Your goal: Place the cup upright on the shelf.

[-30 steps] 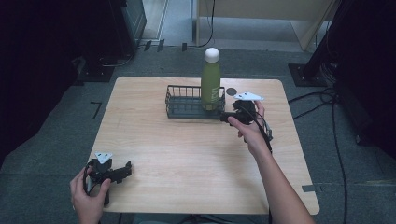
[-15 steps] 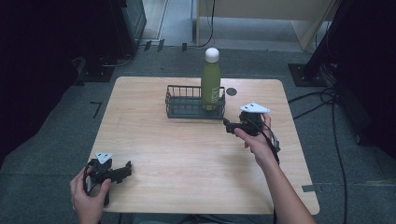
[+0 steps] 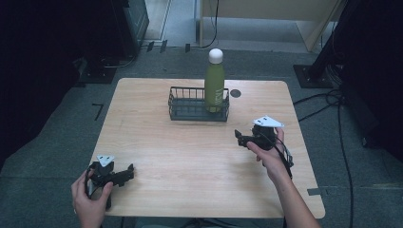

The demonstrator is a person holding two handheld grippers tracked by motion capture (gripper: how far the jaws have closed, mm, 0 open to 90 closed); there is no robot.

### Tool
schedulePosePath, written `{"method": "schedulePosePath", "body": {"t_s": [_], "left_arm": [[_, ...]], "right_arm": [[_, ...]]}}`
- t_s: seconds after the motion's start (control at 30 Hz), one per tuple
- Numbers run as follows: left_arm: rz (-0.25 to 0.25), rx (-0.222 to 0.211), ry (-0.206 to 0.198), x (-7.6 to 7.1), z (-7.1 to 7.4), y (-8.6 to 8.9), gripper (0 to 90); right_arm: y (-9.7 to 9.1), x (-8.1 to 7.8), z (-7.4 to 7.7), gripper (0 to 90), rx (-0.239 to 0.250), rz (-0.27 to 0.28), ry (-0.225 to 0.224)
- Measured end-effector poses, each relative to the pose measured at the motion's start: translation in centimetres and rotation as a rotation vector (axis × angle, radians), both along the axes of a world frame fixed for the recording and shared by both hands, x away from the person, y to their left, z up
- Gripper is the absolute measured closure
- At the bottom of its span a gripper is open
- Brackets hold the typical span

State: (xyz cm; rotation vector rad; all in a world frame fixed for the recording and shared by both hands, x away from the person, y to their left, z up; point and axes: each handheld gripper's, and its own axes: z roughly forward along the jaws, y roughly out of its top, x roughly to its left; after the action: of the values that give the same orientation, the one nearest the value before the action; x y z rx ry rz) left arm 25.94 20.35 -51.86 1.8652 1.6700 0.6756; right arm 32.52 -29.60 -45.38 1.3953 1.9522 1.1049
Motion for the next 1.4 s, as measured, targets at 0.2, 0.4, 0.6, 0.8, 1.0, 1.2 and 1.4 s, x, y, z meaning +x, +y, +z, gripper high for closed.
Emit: {"method": "schedulePosePath", "body": {"t_s": [0.2, 0.4, 0.6, 0.8, 1.0, 1.2, 1.4], "left_arm": [[0.000, 0.000, 0.000, 0.0, 0.0, 0.0, 0.0], [0.000, 0.000, 0.000, 0.0, 0.0, 0.0, 0.0], [0.000, 0.000, 0.000, 0.0, 0.0, 0.0, 0.0], [0.000, 0.000, 0.000, 0.0, 0.0, 0.0, 0.0], [0.000, 0.000, 0.000, 0.0, 0.0, 0.0, 0.0], [0.000, 0.000, 0.000, 0.0, 0.0, 0.0, 0.0], [0.000, 0.000, 0.000, 0.0, 0.0, 0.0, 0.0]], "right_arm": [[-1.5, -1.2, -0.9, 12.9, -0.001, -0.024, 0.007], [-3.1, -2.5, -1.7, 12.9, 0.005, -0.052, 0.012], [-4.5, -3.8, -2.3, 13.0, 0.013, -0.076, 0.019], [-5.9, -5.1, -3.1, 13.0, 0.019, -0.102, 0.024], [-7.2, -6.2, -4.1, 13.1, 0.023, -0.128, 0.036], [-8.4, -7.4, -5.0, 13.1, 0.012, -0.148, 0.054], [-9.4, -8.6, -5.9, 13.1, 0.012, -0.172, 0.073]]}}
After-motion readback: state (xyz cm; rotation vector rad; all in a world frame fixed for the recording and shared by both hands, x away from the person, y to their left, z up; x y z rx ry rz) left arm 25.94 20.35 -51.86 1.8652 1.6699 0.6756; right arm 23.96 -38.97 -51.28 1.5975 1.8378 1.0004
